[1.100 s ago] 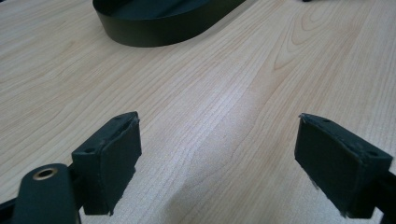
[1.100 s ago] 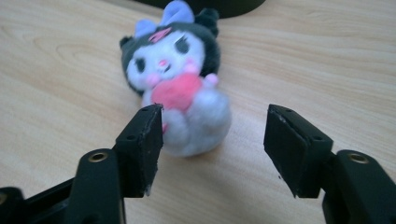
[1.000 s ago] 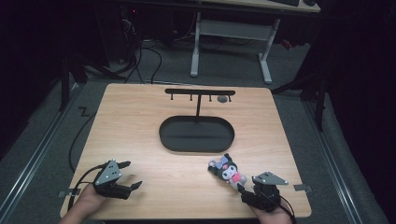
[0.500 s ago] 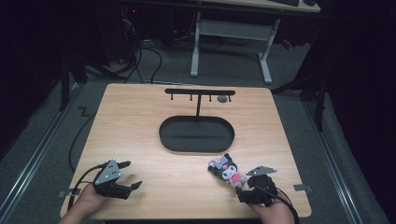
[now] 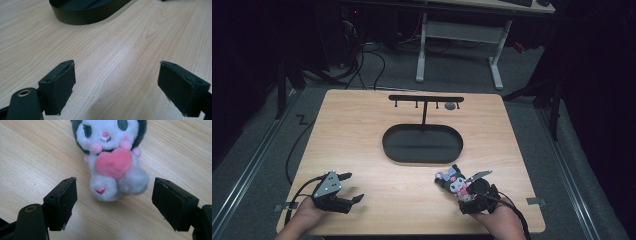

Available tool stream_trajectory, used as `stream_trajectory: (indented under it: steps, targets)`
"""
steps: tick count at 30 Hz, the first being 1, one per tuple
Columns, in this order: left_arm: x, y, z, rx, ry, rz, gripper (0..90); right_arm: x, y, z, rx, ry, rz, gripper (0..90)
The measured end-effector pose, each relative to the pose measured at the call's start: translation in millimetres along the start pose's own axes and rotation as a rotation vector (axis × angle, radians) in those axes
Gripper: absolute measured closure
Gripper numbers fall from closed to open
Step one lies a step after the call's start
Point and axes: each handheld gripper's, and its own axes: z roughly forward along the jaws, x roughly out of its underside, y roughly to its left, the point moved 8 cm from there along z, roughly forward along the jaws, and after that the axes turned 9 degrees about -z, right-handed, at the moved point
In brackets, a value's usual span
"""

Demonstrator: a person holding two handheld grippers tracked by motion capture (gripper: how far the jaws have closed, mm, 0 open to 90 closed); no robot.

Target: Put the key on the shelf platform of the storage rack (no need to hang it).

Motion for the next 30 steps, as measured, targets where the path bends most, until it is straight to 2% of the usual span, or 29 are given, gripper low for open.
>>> stream_trajectory:
  steps: [7, 11, 12, 13, 20, 23, 30]
  targets:
    - [-0.1, 0.1, 0.2, 0.005, 0.0, -0.001, 15.5, -7.7, -3.9, 8.3, -0.013, 0.036, 0.01, 20.2]
    - [0.1, -0.2, 0.0, 0.002, 0.001, 0.001, 15.5, -8.5, -5.2, 15.2, -0.018, 0.068, -0.007, 23.4]
    - [0.1, -0.4, 0.0, 0.002, 0.0, 0.002, 15.6, -9.8, -5.3, 16.2, -0.017, 0.062, -0.018, 25.2]
    - [0.1, -0.3, 0.1, 0.001, 0.0, 0.001, 15.6, -11.9, -4.4, 16.0, -0.012, 0.062, -0.028, 30.8]
    - [0.0, -0.3, 0.1, 0.0, -0.002, 0.0, 15.5, -14.7, -0.6, 19.2, -0.021, 0.061, -0.053, 37.7]
    - [0.1, -0.3, 0.0, 0.0, -0.001, 0.001, 15.5, -15.5, 0.6, 21.6, -0.017, 0.056, -0.065, 44.7]
    - [0.2, -0.3, 0.0, -0.002, 0.0, 0.002, 15.6, -22.0, 0.9, 12.6, -0.028, 0.048, -0.077, 47.0]
